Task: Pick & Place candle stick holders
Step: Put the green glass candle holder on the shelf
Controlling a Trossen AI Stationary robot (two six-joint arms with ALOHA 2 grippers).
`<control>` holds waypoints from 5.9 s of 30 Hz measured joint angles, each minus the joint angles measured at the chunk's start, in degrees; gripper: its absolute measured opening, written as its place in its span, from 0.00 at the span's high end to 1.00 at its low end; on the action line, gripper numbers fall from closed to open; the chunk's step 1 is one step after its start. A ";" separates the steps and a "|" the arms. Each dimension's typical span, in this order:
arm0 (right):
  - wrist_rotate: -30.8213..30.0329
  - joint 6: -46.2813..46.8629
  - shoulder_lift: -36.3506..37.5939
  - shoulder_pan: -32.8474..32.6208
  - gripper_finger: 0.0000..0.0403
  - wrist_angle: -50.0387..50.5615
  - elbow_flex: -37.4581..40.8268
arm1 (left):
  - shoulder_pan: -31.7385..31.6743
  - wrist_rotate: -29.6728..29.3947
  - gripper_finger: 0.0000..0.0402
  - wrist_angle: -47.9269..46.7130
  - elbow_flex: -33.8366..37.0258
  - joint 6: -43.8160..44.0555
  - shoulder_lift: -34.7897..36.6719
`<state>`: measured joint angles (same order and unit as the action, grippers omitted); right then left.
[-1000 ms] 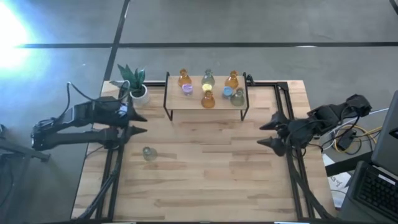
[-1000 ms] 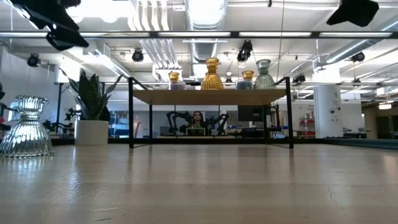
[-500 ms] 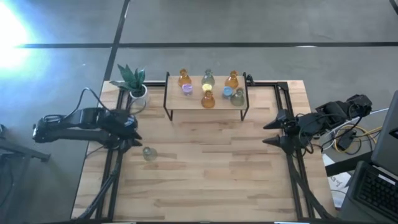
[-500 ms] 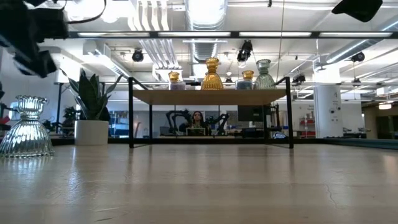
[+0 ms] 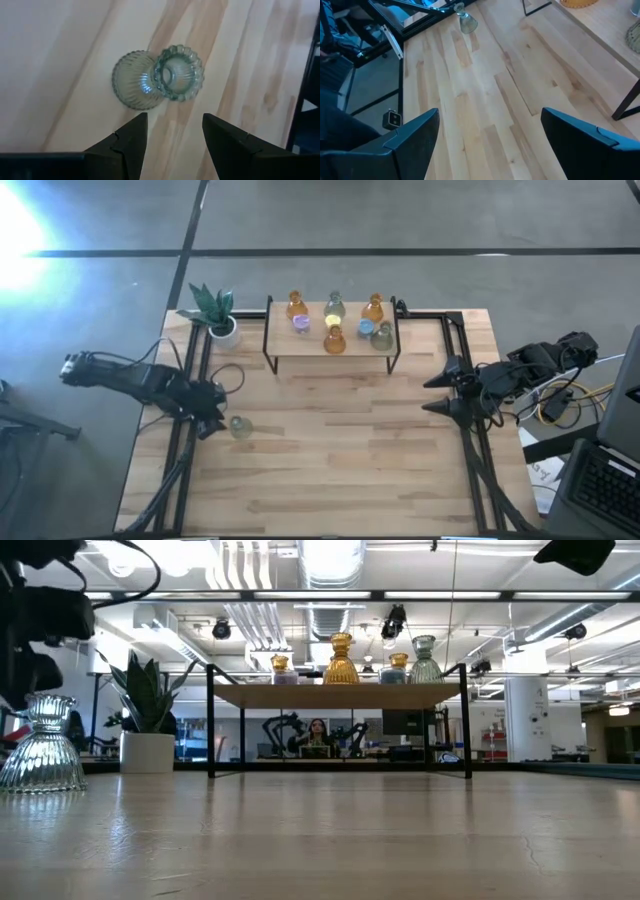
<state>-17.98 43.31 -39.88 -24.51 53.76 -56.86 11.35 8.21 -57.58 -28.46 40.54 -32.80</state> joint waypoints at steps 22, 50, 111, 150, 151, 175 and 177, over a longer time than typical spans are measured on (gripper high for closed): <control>0.00 -0.02 -0.04 0.00 0.15 -0.01 0.02 | 3.50 -10.78 0.51 35.40 14.90 2.01 -2.82; -0.02 -0.02 -0.03 0.00 0.13 -0.02 0.04 | 3.48 -22.32 0.33 61.15 22.20 -15.42 -9.52; -0.02 -0.02 -0.04 0.02 0.12 0.00 0.04 | -23.26 -37.04 0.67 55.11 -21.94 -29.38 -35.20; 0.00 -0.02 -0.03 0.00 0.12 0.00 0.04 | -29.44 -33.28 0.67 60.05 -19.88 -28.85 -40.94; -0.02 -0.02 -0.04 0.02 0.12 -0.02 0.04 | -29.58 -33.19 0.67 60.04 -19.88 -28.84 -40.94; -0.02 -0.02 -0.04 0.02 0.13 0.00 0.04 | -29.77 -31.72 0.50 60.11 -19.83 -28.43 -40.94; -0.01 -0.02 -0.04 0.00 0.12 0.00 0.04 | -29.77 -31.76 0.46 60.11 -19.83 -28.24 -40.94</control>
<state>-17.99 43.29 -39.92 -24.51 53.76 -56.82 -18.41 -23.54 2.52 -48.29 12.30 -73.73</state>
